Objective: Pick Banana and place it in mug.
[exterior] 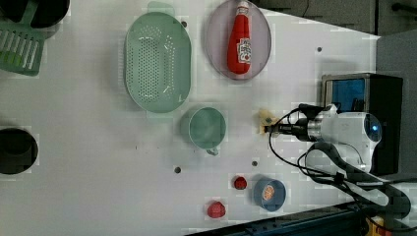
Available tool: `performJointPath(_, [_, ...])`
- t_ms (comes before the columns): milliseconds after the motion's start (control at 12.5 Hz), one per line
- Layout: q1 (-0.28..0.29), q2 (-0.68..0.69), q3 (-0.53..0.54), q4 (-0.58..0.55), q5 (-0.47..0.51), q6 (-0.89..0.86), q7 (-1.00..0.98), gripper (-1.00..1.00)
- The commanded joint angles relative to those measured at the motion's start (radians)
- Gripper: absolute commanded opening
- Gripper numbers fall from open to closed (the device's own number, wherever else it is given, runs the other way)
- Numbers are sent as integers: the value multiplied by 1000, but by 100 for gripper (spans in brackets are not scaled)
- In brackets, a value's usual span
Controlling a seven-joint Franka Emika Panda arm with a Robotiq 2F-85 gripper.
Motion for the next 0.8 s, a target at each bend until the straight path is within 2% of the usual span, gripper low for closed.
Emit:
performJointPath(80, [4,-52,15,7,6,-12,-18,-37])
performJointPath(240, [-4,-139,10,7,16,-77,-18,-37])
performJointPath(480, [-6,-332,10,39,16,-314,-18,-37])
performJointPath(800, [5,-520,39,102,16,-582,13,-37])
